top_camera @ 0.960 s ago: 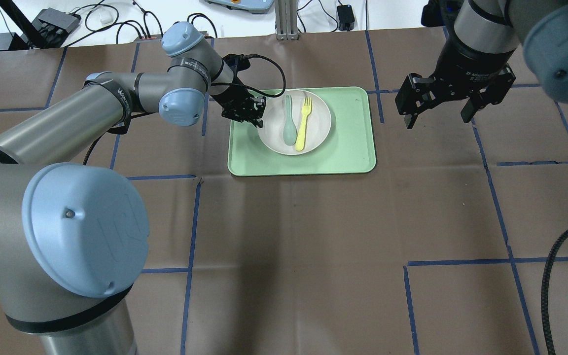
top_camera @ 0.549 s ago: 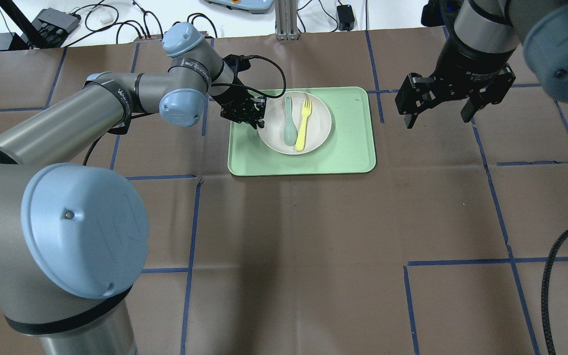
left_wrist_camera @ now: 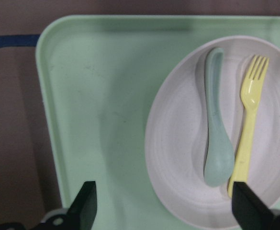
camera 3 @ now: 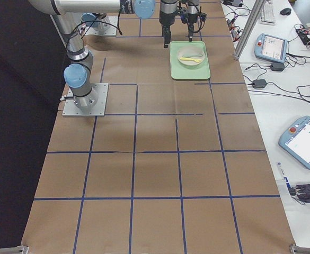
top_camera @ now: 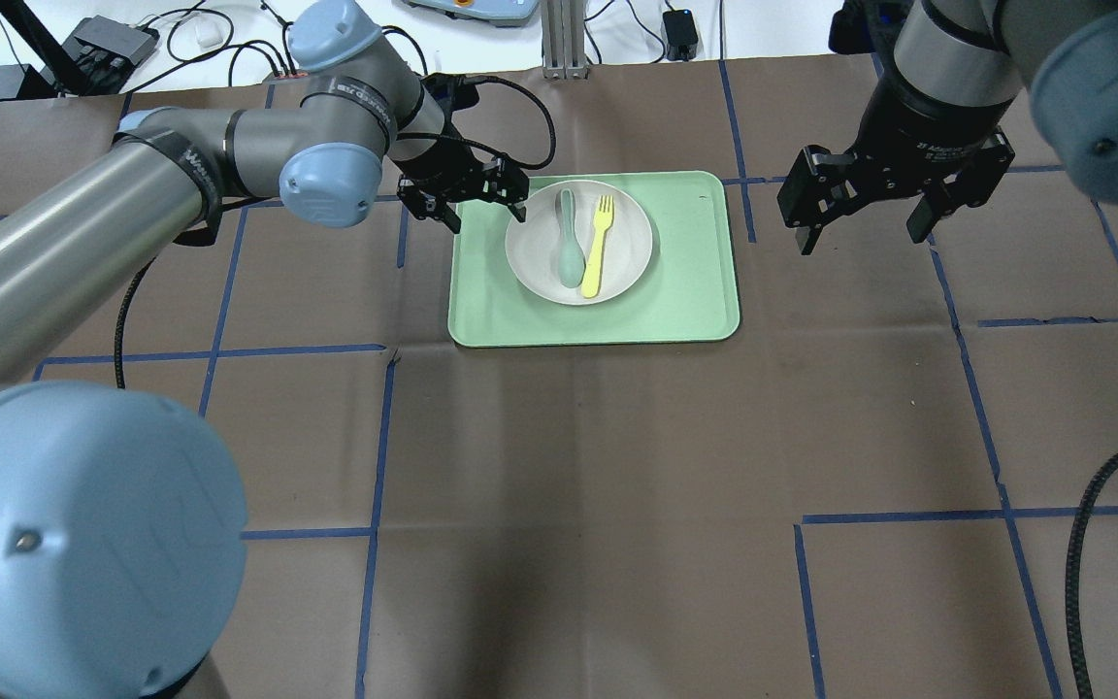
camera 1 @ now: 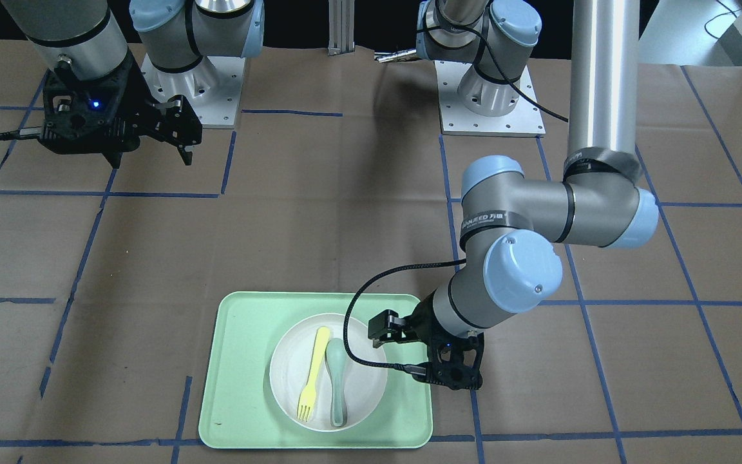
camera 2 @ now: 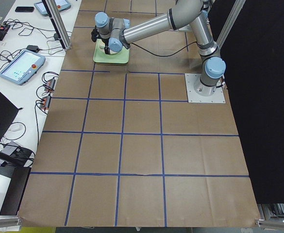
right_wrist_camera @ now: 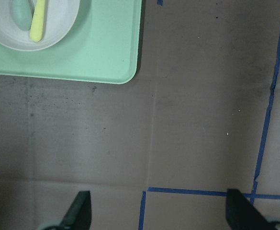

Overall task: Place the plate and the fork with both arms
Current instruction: 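Open the left gripper and lift it away from the plate, then move the right gripper over the yellow fork on the plate while the left gripper withdraws, then lower the right gripper and close it on the yellow fork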

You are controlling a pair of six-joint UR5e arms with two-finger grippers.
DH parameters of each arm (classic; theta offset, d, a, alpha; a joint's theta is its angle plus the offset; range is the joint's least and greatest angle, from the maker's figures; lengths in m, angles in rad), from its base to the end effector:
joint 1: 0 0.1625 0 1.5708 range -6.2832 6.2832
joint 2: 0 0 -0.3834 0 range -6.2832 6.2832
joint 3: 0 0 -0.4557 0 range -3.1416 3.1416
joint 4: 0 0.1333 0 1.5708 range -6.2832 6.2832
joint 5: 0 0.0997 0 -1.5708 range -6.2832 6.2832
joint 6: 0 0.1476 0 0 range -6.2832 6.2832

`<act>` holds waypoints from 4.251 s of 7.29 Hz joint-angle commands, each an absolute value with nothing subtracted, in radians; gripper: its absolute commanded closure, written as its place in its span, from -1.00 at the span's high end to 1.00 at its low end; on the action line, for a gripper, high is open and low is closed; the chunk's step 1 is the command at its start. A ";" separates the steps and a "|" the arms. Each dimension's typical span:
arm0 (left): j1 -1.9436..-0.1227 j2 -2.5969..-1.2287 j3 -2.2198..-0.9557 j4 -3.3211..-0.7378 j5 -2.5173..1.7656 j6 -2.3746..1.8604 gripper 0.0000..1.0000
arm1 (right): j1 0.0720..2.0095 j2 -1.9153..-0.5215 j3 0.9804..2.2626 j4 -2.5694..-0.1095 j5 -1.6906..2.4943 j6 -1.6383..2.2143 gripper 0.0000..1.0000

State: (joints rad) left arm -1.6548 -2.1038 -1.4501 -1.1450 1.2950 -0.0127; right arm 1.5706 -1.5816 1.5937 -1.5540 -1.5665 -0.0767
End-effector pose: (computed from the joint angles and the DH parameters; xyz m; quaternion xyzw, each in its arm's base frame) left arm -0.2328 -0.6969 0.1694 -0.0362 -0.9898 0.0000 0.1376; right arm 0.1338 -0.5469 0.3899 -0.0382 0.9992 0.0144 0.0027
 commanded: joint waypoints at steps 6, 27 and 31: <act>-1.661 -1.574 -1.460 -1.850 1.491 -0.124 0.99 | 1.580 -1.563 1.578 -1.600 -1.606 -0.058 1.00; -1.542 -1.513 -1.629 -1.632 1.537 0.066 0.99 | 1.876 -0.865 1.259 -1.942 -1.609 0.405 0.24; -1.543 -1.502 -1.647 -1.632 1.539 0.067 0.99 | 1.876 -0.836 1.259 -1.960 -1.605 0.422 0.11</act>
